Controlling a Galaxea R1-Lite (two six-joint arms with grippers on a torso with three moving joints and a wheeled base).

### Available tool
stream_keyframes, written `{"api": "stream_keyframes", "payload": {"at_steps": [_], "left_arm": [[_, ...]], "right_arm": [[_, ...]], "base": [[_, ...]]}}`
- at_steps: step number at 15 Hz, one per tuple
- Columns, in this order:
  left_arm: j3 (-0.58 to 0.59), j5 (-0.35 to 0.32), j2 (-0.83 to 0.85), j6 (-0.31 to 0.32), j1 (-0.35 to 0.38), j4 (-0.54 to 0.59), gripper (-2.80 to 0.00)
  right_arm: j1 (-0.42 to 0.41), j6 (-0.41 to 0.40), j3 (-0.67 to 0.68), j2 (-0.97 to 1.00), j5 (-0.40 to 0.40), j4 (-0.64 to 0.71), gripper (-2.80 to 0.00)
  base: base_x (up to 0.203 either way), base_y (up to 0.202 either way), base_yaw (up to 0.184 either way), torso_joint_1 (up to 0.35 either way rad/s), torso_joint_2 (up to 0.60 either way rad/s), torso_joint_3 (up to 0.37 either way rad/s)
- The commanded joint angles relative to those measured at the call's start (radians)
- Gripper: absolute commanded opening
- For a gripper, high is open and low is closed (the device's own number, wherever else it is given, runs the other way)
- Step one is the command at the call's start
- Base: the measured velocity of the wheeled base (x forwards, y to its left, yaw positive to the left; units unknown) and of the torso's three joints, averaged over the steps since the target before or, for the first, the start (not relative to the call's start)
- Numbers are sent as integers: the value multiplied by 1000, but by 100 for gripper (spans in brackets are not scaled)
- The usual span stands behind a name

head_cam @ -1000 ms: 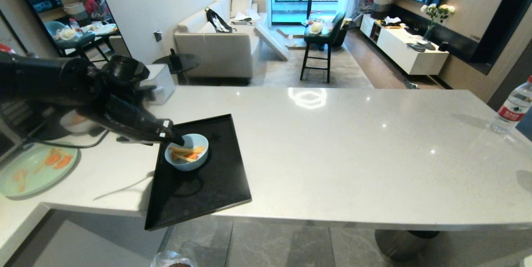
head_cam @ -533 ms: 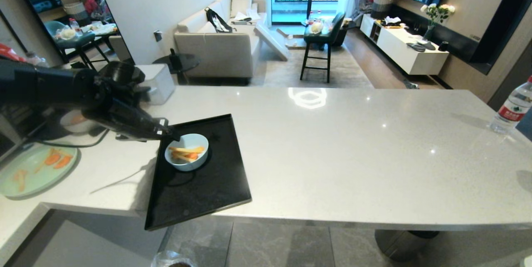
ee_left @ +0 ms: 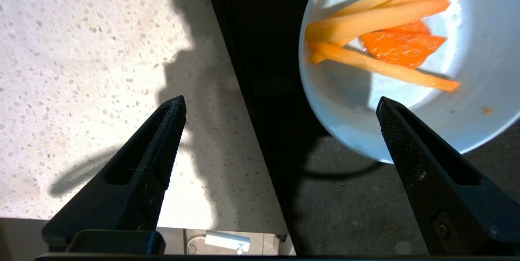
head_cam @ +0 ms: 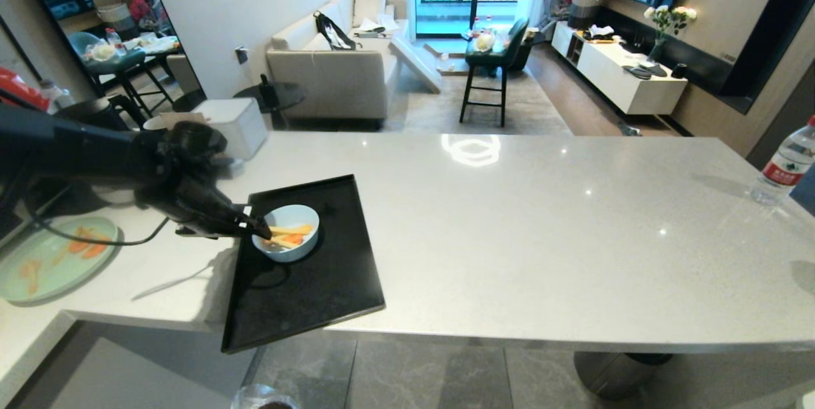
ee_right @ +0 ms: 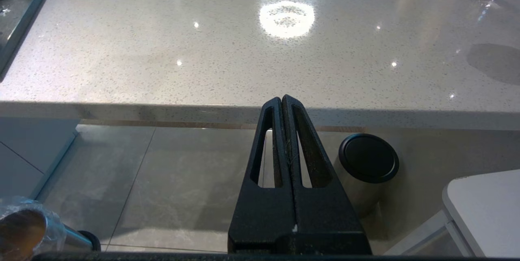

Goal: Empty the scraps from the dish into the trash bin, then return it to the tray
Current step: Pick up the bowl with leftover food

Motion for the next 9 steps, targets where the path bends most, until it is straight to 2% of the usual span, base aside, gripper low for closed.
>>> {"api": "stream_keyframes", "payload": {"at_steps": [1, 9], "left_arm": [[10, -1, 15, 0, 1, -8, 0], [13, -3, 46, 0, -16, -39, 0]], "right_arm": [[0, 0, -1, 0, 0, 0, -280], [0, 0, -1, 0, 0, 0, -280]], "base": [[0, 0, 0, 0, 0, 0], [0, 0, 0, 0, 0, 0]]}}
